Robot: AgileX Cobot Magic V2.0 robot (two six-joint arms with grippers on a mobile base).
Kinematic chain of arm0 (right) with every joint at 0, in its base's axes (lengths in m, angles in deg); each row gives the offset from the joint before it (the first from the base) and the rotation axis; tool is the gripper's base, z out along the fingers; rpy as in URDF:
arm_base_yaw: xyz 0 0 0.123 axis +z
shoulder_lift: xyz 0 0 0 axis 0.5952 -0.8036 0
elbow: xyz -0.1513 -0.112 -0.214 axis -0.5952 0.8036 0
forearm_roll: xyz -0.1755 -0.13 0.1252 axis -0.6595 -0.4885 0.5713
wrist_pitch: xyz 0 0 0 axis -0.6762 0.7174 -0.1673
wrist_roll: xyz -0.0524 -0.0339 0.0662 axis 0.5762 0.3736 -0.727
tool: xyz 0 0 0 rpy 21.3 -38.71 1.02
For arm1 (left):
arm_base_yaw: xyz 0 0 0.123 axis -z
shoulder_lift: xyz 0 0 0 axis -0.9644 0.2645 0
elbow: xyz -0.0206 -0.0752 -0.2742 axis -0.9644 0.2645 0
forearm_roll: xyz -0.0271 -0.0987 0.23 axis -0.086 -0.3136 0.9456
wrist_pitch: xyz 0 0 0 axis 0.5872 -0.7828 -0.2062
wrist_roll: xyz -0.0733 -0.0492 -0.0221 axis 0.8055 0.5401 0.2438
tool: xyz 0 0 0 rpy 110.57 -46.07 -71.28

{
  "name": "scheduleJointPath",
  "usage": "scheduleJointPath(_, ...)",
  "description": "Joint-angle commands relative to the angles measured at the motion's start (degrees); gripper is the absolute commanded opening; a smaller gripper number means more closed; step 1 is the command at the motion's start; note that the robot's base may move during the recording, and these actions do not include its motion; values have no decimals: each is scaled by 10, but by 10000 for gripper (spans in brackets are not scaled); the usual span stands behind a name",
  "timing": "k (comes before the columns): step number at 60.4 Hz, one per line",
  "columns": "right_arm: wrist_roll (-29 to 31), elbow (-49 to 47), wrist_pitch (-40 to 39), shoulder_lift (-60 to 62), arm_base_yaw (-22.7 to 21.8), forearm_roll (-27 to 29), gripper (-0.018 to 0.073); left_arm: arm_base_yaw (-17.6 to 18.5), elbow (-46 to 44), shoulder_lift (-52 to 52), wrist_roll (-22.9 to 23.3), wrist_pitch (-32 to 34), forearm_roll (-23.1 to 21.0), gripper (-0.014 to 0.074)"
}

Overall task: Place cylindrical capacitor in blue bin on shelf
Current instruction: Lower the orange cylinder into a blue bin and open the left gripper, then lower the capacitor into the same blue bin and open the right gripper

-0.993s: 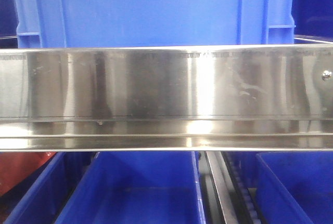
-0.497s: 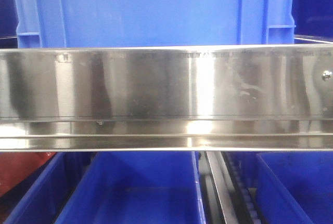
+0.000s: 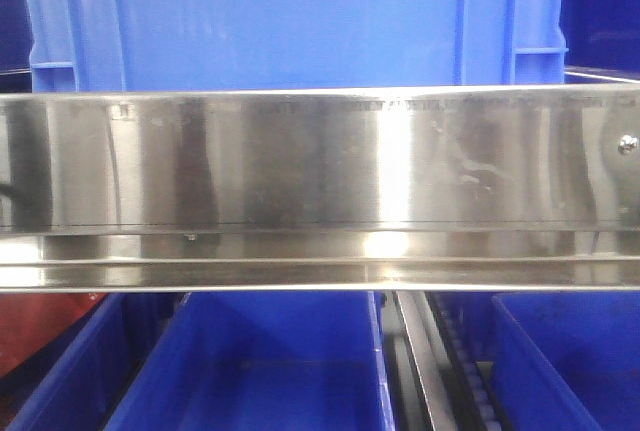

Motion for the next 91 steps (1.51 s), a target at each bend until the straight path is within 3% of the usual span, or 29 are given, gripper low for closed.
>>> scheduleJointPath(1, 1, -5, -18, 1, 0, -1, -162, 3, -13, 26, -1, 4, -3, -111)
scheduleJointPath(9, 1, -5, -18, 1, 0, -1, -162, 3, -13, 53, -1, 2, -2, -73)
scheduleJointPath(12, 1, -5, -18, 1, 0, -1, -162, 3, -13, 60, -1, -1, -2, -8)
scheduleJointPath(27, 1, -5, -18, 1, 0, -1, -162, 3, -13, 64, -1, -6, -2, 515)
scheduleJointPath(34, 1, -5, -18, 1, 0, -1, -162, 3, -13, 60, 0, -19, -3, 605)
scheduleJointPath(43, 1, -5, -18, 1, 0, -1, -162, 3, -13, 36, 0, -26, -3, 594)
scheduleJointPath(48, 1, -5, -16, 1, 0, -1, -162, 2, -13, 6, 0, -32, -2, 545)
scheduleJointPath(56, 1, -5, -7, 1, 0, -1, -162, -4, -13, -53, 0, -77, 3, 336)
scheduleJointPath(66, 1, -5, -6, 1, 0, -1, -162, -20, 16, -140, 16, -102, 2, 12)
scheduleJointPath(73, 1, -5, -6, 1, 0, -1, -162, -30, 72, -216, 16, -90, 2, -106)
scheduleJointPath(91, 1, -5, -5, -11, 0, -1, -162, -40, 267, -439, 50, -76, 22, -111)
